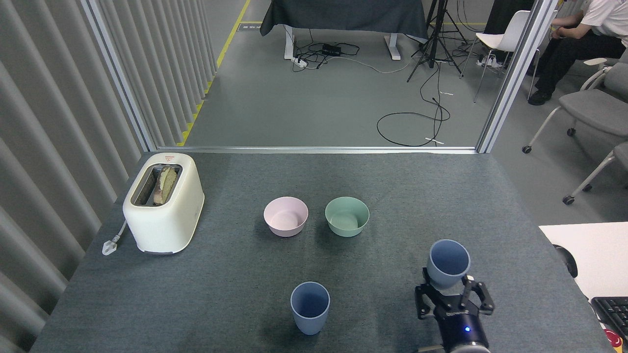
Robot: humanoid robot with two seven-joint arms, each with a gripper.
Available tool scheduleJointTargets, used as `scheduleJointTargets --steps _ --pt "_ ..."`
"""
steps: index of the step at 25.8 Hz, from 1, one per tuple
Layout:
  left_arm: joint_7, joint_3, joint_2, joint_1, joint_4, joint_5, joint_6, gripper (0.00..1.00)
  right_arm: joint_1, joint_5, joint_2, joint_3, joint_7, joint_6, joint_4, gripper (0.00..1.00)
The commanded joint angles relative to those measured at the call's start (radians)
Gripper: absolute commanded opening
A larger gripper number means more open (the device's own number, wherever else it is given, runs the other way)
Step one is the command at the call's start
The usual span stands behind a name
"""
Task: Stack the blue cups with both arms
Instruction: 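Lift the blue cup and move it over the placed cup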
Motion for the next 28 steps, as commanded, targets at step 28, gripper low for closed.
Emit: scheduleJointTargets --steps 28 --pt "0.005 0.009 0.003 0.0 0.003 0.0 0.004 1.0 0.107 0.187 0.252 0.355 0.104 0.006 -0.18 0.74"
